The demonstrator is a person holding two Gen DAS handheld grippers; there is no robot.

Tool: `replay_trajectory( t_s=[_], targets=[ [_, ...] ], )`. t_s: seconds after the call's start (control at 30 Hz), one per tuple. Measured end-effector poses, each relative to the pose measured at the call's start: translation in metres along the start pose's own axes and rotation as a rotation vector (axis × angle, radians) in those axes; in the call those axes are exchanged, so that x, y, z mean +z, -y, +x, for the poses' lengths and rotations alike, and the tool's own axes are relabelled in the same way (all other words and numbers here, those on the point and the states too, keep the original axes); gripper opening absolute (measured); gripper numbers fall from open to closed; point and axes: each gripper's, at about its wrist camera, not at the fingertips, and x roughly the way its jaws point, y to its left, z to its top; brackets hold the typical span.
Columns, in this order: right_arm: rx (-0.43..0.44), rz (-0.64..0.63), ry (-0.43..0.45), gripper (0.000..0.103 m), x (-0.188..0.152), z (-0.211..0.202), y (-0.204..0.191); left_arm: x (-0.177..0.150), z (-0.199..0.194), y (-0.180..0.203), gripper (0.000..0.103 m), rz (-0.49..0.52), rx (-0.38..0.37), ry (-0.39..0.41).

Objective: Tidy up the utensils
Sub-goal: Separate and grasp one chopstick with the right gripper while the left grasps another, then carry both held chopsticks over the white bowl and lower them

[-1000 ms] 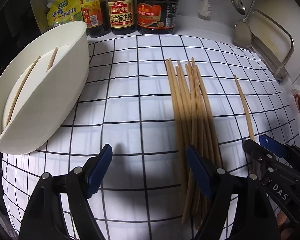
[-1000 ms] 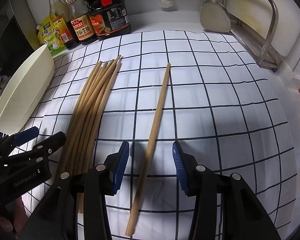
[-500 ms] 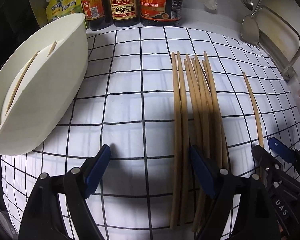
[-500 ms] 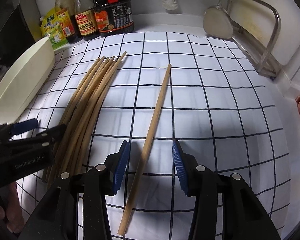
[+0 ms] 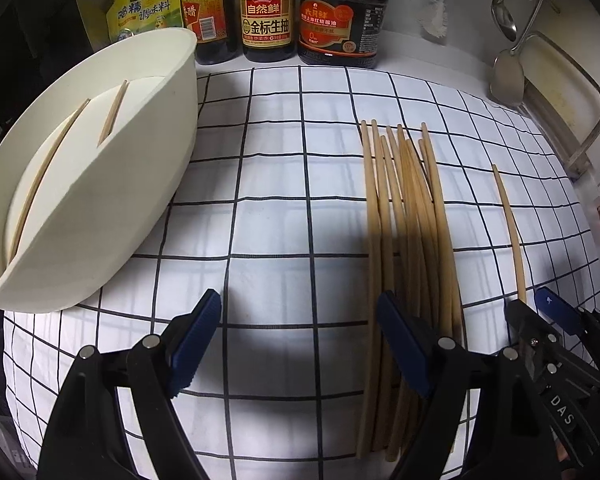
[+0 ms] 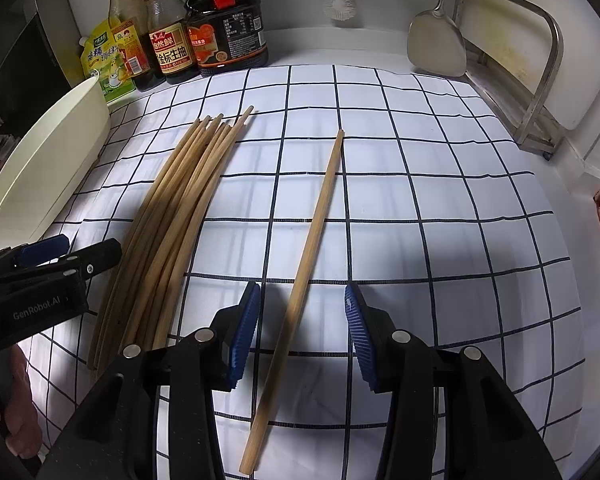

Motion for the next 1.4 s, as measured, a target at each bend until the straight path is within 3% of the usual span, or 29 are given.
replay_trajectory(
  t_s=[0.2, 0.37, 0.57, 0.63, 0.73, 0.8, 0.87, 0.9, 0.93, 1.17, 1.4],
  targets=[
    [-0.009, -0.004, 0.002, 0.043, 0.001, 0.001, -0.001, 0.002, 0.001, 0.005, 0.08, 0.018, 0.007, 0.007],
    [-0.011, 0.001, 0.0, 0.043, 0.0, 0.0, 0.001, 0.001, 0.006, 0.015, 0.08, 0.057, 0.056, -0.003],
    [-0.028, -0.017, 0.003, 0.043, -0.001, 0.0, 0.0, 0.005, 0.007, 0.013, 0.079, 0.047, 0.051, 0.004],
    [-0.042, -0.034, 0.007, 0.043, -0.001, 0.002, -0.004, 0.006, 0.007, 0.015, 0.073, 0.053, 0.039, 0.007],
    [-0.044, -0.051, 0.012, 0.037, 0.0, 0.003, -0.007, 0.008, 0.006, 0.022, 0.052, 0.076, 0.014, 0.009],
    [-0.038, -0.065, 0.01, 0.02, 0.001, 0.002, -0.011, 0.007, 0.004, 0.028, 0.035, 0.096, -0.004, 0.01],
    [-0.036, -0.086, 0.006, 0.01, 0.001, 0.002, -0.016, 0.007, 0.003, 0.031, 0.022, 0.105, -0.014, 0.006],
    [-0.034, -0.087, 0.004, 0.007, 0.001, 0.002, -0.017, 0.007, 0.003, 0.031, 0.011, 0.107, -0.022, 0.002],
    [-0.025, -0.08, 0.001, 0.007, 0.001, 0.003, -0.017, 0.007, 0.004, 0.033, 0.007, 0.106, -0.033, -0.003],
    [0.025, -0.004, -0.008, 0.006, 0.007, -0.001, -0.007, 0.008, 0.0, 0.027, 0.007, 0.086, -0.06, -0.023],
    [0.058, 0.041, 0.004, 0.006, 0.02, -0.017, -0.009, 0.019, -0.03, 0.012, 0.007, 0.06, -0.105, 0.008]
  ],
)
